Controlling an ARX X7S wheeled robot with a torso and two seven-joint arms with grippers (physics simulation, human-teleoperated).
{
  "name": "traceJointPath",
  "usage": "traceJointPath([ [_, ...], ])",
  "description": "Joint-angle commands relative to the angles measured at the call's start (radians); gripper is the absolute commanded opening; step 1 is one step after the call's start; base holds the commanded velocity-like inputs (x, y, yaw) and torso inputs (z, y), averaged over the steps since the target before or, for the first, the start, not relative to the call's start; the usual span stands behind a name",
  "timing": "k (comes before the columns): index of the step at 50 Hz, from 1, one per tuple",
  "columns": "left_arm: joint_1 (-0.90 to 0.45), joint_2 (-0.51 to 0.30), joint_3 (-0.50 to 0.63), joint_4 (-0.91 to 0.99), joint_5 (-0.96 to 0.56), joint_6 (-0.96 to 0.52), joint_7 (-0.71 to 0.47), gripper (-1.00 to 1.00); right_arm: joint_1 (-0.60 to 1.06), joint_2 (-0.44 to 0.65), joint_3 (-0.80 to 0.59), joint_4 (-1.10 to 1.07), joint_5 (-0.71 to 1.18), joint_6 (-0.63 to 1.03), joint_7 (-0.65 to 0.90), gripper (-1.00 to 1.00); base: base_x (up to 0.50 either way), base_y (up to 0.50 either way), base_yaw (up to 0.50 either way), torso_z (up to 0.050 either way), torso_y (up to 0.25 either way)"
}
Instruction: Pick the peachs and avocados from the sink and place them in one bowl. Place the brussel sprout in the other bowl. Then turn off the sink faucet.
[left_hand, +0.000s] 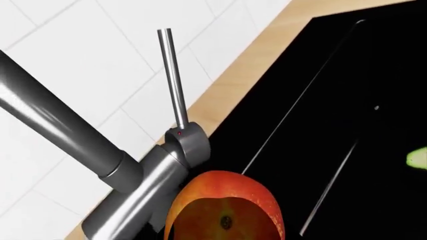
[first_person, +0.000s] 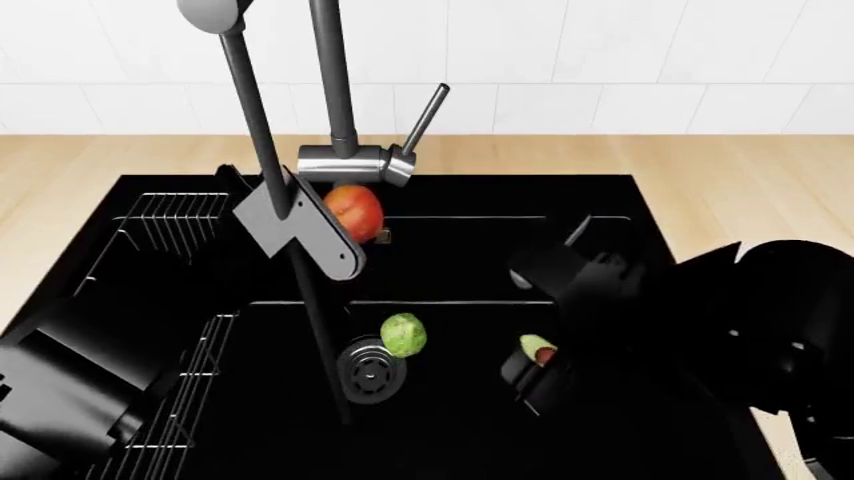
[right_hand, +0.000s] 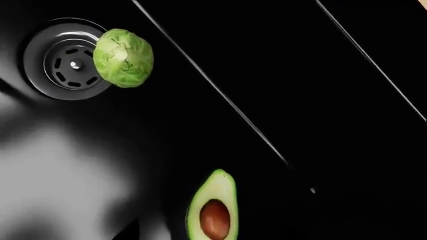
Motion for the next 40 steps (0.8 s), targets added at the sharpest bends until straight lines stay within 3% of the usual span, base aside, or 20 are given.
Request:
traceJointPath([
  [1, 0.002, -0.003, -0.002, 0.003, -0.011, -0.001, -0.011, -1.00, 0.052, 0.013, -0.075, 0.038, 0.128, -0.008, 0.078, 1.00, 0.00, 0.00, 0.00, 0.000, 0.000],
  [40, 0.024, -0.012, -0.003, 0.004, -0.024, 0.023, -0.008, -1.00, 0.131, -0.074, -0.404, 0.140, -0.097, -0.134, -0.034, 1.00, 0.00, 0.00, 0.00, 0.000, 0.000],
])
